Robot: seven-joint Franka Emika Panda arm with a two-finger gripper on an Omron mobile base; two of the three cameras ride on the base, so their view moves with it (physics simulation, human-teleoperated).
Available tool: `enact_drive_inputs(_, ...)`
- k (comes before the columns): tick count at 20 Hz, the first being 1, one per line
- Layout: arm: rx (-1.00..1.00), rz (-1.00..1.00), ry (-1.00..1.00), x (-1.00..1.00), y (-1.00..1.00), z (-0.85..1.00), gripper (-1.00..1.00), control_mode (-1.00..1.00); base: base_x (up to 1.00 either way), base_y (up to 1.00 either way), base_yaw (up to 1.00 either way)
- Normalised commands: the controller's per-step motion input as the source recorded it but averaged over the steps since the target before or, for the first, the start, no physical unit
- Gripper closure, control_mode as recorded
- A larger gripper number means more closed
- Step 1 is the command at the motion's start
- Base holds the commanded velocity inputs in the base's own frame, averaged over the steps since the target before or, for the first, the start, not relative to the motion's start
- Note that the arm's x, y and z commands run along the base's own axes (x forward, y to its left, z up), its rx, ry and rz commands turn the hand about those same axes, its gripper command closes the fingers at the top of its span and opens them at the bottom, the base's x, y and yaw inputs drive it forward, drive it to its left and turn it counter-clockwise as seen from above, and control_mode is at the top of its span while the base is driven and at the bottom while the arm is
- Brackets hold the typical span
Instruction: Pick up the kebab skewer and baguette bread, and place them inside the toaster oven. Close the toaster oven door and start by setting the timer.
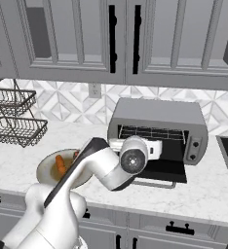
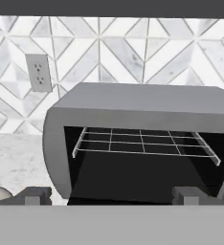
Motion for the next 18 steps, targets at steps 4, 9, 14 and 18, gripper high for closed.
enact_drive_inputs(4, 0.0, 0.0, -0.02, 0.31, -0.25, 0.0, -1.0, -1.0, 0.0, 0.0, 0.0)
enact_drive_inputs(9, 0.0, -0.02, -0.05, 0.18, -0.43, -0.08, -1.0, -1.0, 0.0, 0.0, 0.0)
enact_drive_inputs(14, 0.0, -0.07, -0.07, 0.15, -0.08, -0.12, -1.0, -1.0, 0.0, 0.0, 0.0)
enact_drive_inputs(18, 0.0, -0.05, -0.06, 0.38, 0.0, -0.02, -1.0, -1.0, 0.0, 0.0, 0.0)
